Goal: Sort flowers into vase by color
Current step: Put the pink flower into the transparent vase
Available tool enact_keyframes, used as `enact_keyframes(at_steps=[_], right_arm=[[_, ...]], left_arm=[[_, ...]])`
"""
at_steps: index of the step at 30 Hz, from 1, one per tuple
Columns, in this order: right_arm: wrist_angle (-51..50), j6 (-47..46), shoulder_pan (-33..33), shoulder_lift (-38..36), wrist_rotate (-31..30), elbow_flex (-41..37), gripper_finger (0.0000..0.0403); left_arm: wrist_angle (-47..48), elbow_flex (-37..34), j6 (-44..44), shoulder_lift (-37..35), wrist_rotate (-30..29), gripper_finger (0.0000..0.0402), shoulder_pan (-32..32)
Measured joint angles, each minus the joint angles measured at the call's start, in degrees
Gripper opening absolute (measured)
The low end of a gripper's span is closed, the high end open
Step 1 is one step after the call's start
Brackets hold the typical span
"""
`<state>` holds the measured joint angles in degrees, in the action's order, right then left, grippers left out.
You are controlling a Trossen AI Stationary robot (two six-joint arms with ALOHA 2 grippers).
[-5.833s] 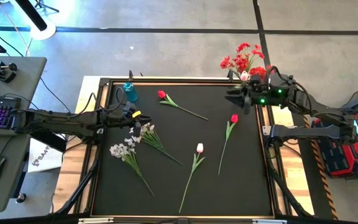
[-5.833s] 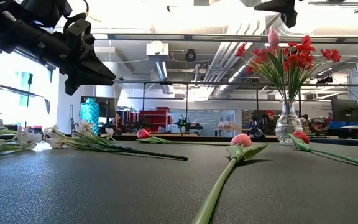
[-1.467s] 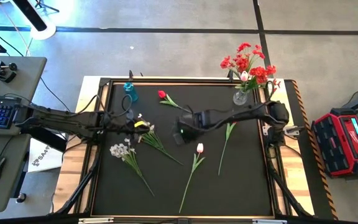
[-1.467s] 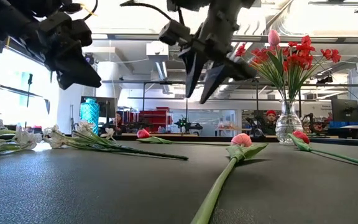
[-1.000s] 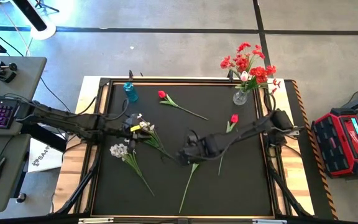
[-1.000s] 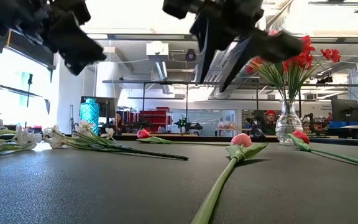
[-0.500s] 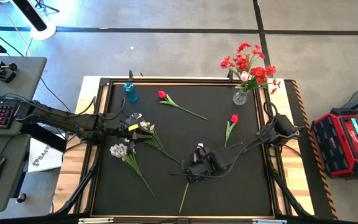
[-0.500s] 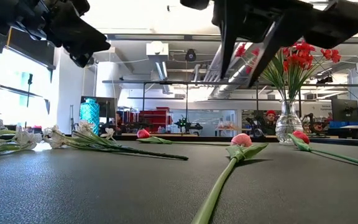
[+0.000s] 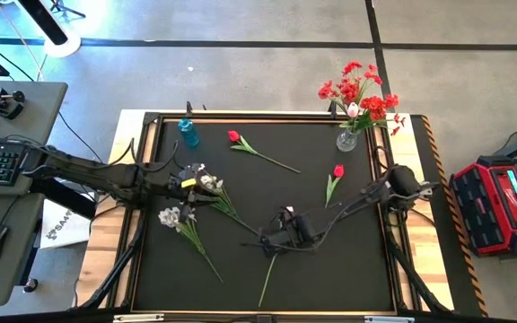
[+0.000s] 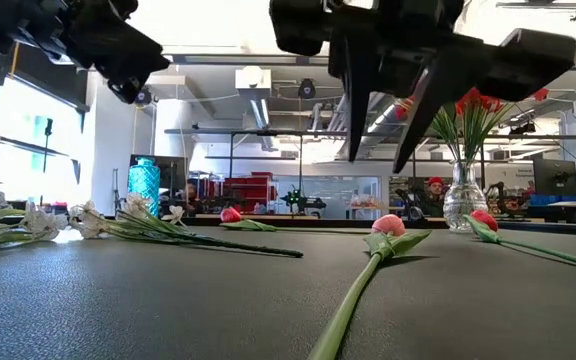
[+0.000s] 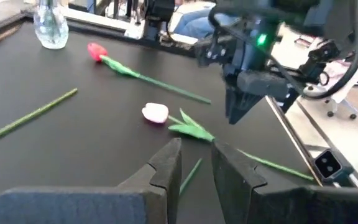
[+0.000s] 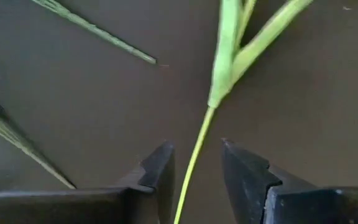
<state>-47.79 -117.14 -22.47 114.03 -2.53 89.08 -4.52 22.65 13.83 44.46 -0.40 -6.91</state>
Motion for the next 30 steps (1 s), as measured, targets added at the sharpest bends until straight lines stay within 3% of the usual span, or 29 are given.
enact_keyframes(at_steps=[15,23,30], right_arm=[[-3.68,5.66,4.92,2.81,3.59,0.0,0.0215],[-5.55,8.1,5.37,4.8,7.66,0.0,0.02],[-2.93,8.95,5.6,5.95,8.51,0.0,0.0178]], left_arm=[[5.78,0.02,-0.36,-15.25,-0.59,0.0074,1.04],[13.06,0.02,2.9,-18.48,-0.71,0.0074,0.83],[13.89,0.02,3.94,-18.92,-0.69,0.0074,0.83]])
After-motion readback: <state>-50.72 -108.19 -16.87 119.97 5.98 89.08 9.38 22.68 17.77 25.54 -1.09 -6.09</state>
